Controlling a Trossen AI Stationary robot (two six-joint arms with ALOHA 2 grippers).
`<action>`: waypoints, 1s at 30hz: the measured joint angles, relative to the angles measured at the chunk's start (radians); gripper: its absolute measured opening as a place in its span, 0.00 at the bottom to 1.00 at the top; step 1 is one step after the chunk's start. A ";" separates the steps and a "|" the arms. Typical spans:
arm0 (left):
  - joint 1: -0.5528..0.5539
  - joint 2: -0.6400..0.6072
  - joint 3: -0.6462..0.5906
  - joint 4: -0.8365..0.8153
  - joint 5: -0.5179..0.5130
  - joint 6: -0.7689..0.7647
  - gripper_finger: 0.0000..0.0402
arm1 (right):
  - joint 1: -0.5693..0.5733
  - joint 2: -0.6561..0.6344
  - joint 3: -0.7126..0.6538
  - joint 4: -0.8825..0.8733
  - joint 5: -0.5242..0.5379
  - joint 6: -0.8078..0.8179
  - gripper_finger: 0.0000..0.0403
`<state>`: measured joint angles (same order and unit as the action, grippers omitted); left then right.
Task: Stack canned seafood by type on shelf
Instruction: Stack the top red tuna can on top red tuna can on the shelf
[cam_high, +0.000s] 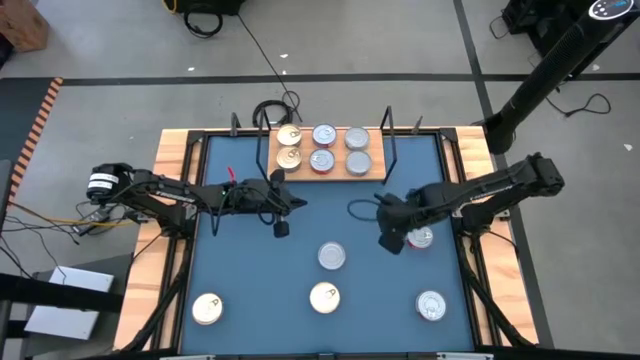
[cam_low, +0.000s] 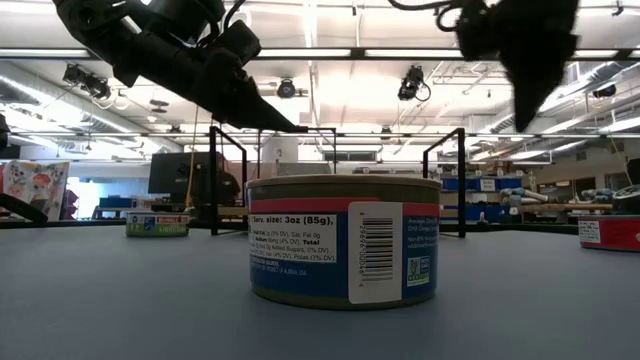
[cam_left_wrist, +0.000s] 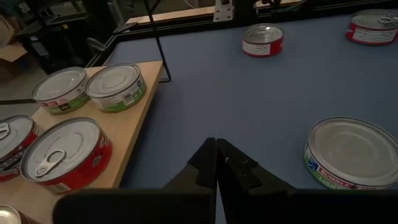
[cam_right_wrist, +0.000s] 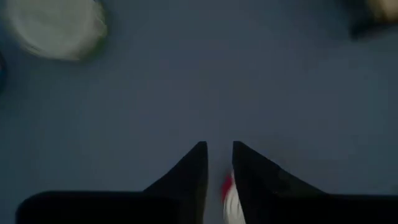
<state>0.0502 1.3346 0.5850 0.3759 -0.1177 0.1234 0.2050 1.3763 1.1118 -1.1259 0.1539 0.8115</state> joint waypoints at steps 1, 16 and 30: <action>0.000 0.000 0.000 -0.001 0.000 0.000 0.03 | 0.019 0.014 0.000 -0.027 0.001 0.057 0.22; -0.006 0.000 0.000 -0.009 0.023 -0.003 0.03 | 0.091 0.284 0.000 -0.174 -0.056 0.363 0.33; -0.006 0.000 0.000 -0.039 0.023 0.001 0.03 | 0.044 0.372 -0.019 -0.151 -0.050 0.407 0.27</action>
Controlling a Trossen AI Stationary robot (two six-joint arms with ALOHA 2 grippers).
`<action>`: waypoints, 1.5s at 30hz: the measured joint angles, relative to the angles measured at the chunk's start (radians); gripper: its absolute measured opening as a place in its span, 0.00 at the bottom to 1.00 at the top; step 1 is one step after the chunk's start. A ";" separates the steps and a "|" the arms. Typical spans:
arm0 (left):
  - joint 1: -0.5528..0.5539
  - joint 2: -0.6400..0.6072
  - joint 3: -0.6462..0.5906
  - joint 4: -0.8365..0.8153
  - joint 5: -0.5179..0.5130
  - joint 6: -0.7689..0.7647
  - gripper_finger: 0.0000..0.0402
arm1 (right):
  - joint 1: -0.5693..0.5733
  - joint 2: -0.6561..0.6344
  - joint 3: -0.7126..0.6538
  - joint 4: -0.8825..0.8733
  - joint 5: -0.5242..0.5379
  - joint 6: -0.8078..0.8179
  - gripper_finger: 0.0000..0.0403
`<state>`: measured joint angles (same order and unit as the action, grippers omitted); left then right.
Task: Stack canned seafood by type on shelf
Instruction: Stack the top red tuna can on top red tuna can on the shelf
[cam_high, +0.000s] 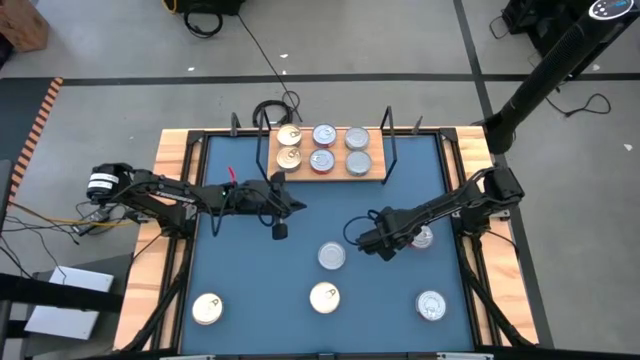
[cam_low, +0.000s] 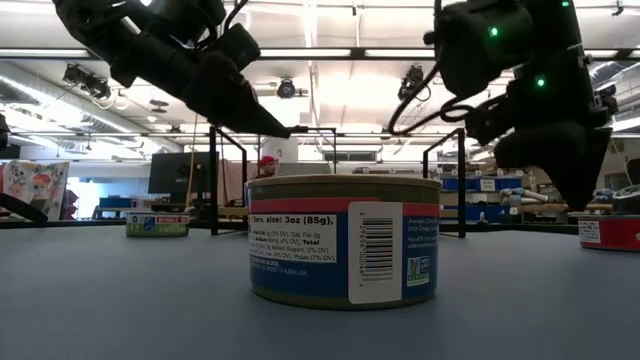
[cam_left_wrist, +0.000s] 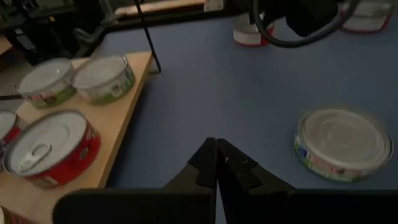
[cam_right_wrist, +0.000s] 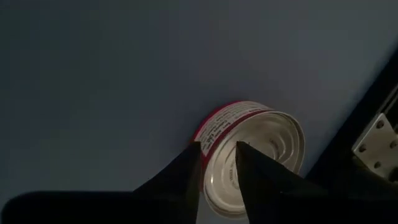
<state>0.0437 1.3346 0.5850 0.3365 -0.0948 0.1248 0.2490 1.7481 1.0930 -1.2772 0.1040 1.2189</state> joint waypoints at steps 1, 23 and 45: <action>0.000 0.000 0.000 -0.010 0.000 0.000 0.03 | -0.002 0.000 -0.010 0.005 -0.002 0.007 0.26; 0.000 0.000 0.000 -0.016 -0.001 0.001 0.03 | -0.015 -0.003 -0.063 0.103 0.009 -0.169 0.02; 0.000 0.000 0.000 0.001 -0.001 -0.006 0.03 | -0.115 -0.002 0.164 0.480 -0.096 -0.613 0.00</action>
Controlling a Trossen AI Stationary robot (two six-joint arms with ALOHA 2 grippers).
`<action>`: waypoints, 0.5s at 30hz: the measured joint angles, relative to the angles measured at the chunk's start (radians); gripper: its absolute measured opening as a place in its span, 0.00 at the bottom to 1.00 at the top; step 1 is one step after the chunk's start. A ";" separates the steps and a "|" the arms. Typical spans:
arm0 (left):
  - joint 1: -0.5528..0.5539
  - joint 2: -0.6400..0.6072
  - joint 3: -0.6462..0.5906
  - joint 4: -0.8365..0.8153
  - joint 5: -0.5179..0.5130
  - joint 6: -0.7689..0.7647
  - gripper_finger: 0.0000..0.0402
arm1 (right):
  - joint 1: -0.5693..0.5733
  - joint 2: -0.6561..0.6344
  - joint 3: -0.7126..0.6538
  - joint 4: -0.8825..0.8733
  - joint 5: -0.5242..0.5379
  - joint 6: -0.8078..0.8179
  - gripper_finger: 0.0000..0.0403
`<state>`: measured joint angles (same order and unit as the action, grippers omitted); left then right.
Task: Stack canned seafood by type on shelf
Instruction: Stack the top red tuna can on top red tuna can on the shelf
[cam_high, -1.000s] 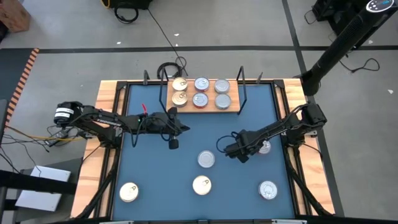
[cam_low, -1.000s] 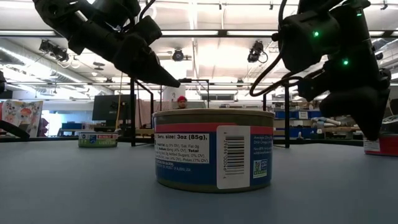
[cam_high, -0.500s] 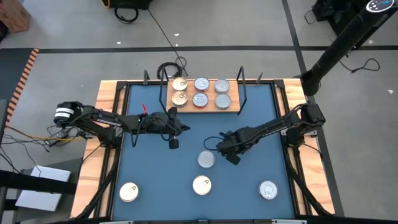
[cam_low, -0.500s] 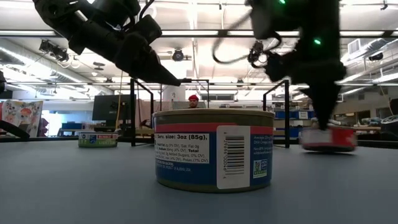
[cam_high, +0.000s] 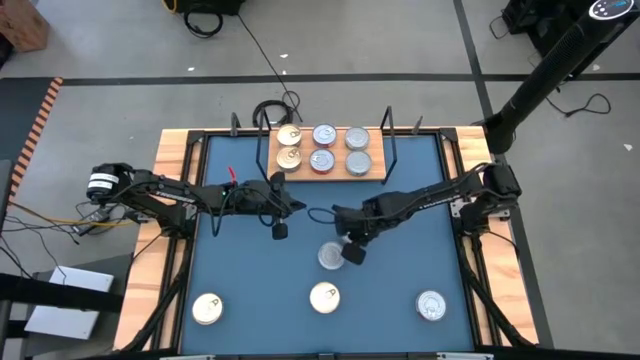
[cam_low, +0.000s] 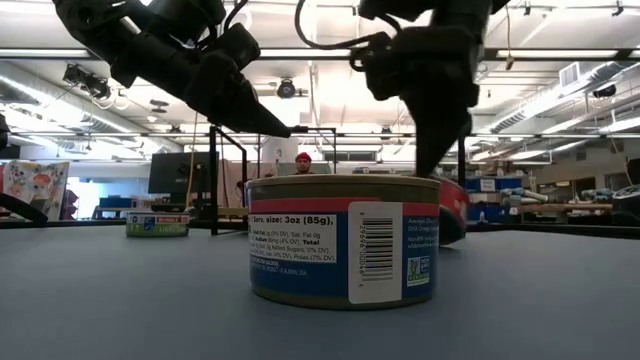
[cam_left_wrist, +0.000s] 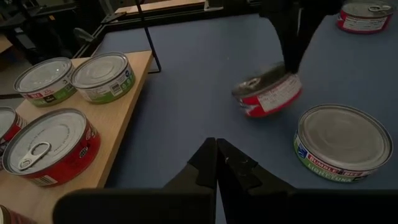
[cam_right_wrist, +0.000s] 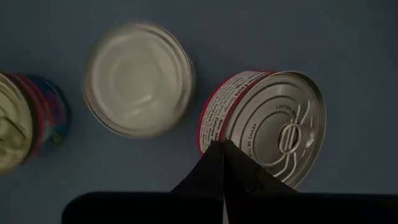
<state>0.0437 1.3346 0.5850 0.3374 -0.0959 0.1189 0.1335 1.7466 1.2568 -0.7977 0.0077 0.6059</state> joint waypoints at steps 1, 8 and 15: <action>0.000 0.000 0.000 -0.002 0.000 -0.003 0.03 | -0.009 0.000 0.000 0.015 -0.013 -0.008 0.00; 0.000 0.000 0.000 -0.020 0.000 -0.020 0.03 | -0.073 0.000 0.000 0.084 -0.136 -0.063 0.01; 0.000 0.000 0.000 -0.021 -0.001 -0.020 0.03 | -0.134 -0.007 0.000 0.107 -0.285 -0.139 0.01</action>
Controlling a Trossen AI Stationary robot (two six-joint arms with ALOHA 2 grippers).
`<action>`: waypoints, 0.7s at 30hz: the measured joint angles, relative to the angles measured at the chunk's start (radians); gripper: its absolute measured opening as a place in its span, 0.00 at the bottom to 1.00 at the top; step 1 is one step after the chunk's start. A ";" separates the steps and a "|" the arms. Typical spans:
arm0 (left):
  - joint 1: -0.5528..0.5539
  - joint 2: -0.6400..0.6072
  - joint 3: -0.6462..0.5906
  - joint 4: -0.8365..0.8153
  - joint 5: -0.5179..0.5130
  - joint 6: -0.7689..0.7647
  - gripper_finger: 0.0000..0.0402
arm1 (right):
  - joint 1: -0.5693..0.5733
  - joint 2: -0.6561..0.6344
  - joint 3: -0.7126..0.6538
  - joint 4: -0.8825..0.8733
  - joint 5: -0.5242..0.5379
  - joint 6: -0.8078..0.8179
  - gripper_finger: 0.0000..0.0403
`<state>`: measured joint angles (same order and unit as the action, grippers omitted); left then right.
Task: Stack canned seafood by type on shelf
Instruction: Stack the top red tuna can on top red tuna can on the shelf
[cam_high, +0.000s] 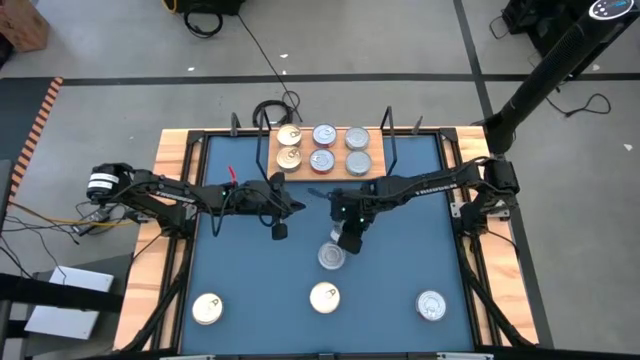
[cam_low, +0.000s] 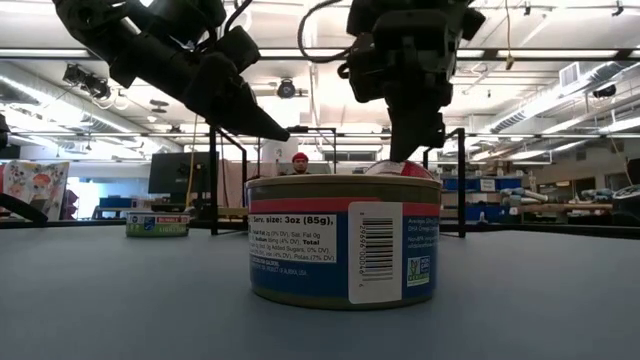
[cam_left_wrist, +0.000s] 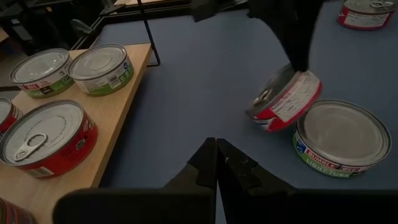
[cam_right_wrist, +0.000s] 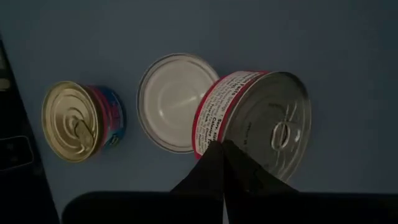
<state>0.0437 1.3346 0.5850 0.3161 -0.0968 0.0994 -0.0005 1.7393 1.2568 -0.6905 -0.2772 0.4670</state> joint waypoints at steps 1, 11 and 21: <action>0.000 0.000 0.000 0.000 0.000 0.000 0.03 | -0.010 0.000 0.000 0.000 -0.011 -0.013 0.01; 0.000 0.000 0.000 -0.001 0.000 0.000 0.03 | -0.118 0.003 0.000 -0.035 -0.077 -0.118 0.01; 0.000 0.000 0.000 -0.001 0.000 -0.001 0.03 | -0.223 0.003 0.000 -0.078 -0.094 -0.209 0.01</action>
<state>0.0437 1.3346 0.5850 0.3149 -0.0967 0.0988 -0.2239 1.7428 1.2568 -0.7685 -0.3714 0.2580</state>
